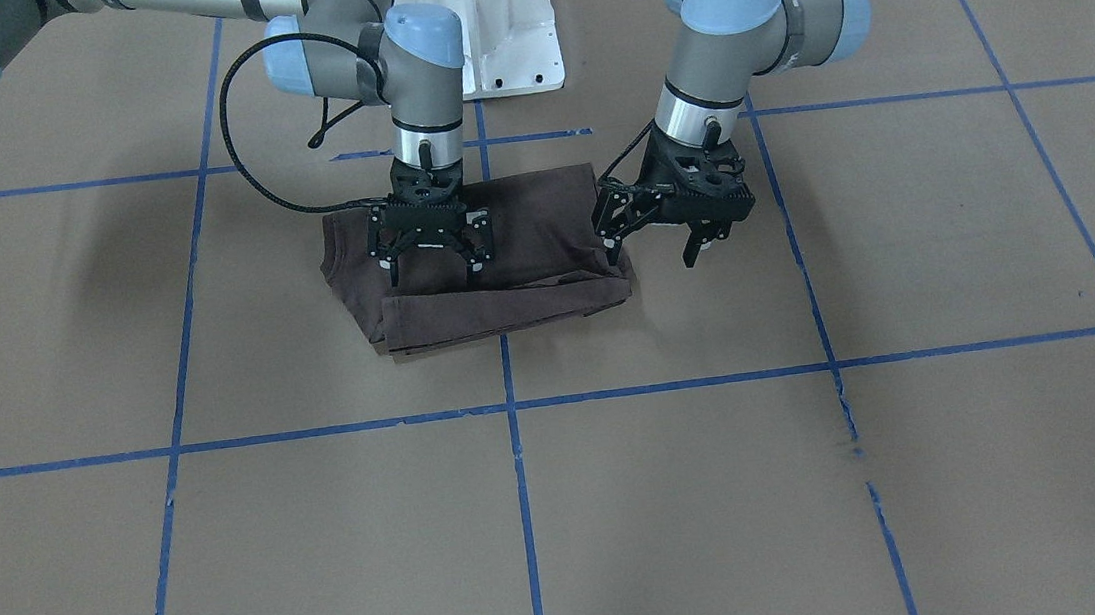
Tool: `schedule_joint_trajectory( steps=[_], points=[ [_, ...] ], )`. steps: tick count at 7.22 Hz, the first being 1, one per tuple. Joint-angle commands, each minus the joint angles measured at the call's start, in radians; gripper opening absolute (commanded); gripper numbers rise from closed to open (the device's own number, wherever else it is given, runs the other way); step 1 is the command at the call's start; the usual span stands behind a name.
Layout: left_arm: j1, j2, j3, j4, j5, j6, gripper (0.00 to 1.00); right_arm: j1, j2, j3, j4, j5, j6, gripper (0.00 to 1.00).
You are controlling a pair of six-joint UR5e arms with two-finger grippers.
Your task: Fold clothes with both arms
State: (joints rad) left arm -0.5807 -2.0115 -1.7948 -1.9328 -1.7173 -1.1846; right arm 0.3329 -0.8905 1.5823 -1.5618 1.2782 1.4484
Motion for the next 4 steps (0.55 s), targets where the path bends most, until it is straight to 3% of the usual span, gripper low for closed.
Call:
schedule_joint_trajectory(
  steps=[1,3,4],
  points=[
    [0.001,0.005,-0.003,0.000,-0.001,-0.001,1.00,0.084,0.027,-0.057,0.003,0.000,0.001,1.00],
    [0.001,0.004,-0.003,0.000,-0.001,-0.003,1.00,0.170,0.103,-0.231,0.116,0.006,0.001,1.00],
    [0.002,0.004,-0.003,0.002,-0.001,-0.003,1.00,0.228,0.122,-0.270,0.155,0.057,-0.002,1.00]
  ],
)
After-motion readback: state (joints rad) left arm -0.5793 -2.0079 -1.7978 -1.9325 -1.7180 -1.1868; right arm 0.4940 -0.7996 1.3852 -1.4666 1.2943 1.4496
